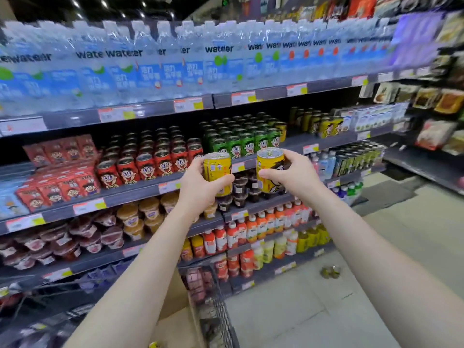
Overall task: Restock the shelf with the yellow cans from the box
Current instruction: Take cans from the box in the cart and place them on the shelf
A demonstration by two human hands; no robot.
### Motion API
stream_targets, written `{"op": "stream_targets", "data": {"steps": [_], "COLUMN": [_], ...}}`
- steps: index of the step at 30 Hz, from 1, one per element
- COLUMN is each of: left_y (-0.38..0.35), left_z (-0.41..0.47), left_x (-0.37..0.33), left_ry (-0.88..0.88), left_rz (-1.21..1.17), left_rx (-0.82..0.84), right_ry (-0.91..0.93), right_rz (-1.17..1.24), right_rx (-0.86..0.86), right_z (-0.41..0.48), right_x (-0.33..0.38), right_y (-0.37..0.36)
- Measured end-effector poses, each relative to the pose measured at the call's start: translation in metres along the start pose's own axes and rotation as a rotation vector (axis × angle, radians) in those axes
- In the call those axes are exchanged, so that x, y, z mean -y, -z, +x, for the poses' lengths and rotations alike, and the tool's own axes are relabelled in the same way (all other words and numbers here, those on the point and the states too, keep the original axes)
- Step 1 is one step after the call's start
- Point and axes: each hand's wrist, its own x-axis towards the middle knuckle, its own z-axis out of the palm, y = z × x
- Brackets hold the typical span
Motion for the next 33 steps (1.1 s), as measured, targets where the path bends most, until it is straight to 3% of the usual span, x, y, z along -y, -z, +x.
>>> {"op": "stream_targets", "data": {"steps": [6,15,33], "left_y": [-0.092,-0.195,-0.321], "left_z": [0.012,0.082,0.280], "left_x": [-0.047,-0.077,-0.003], "left_ry": [-0.018,-0.041,0.072], "left_rz": [-0.034,-0.063,0.037], "left_rx": [0.006,0.021,-0.088], "right_ry": [0.008,-0.013,-0.075], "right_rz": [-0.017,0.035,0.026], "right_rx": [-0.014,-0.027,0.157], "right_z": [0.023,0.103,0.368], "right_x": [-0.027,-0.082,-0.213], "right_y": [0.094,0.169,0.154]}}
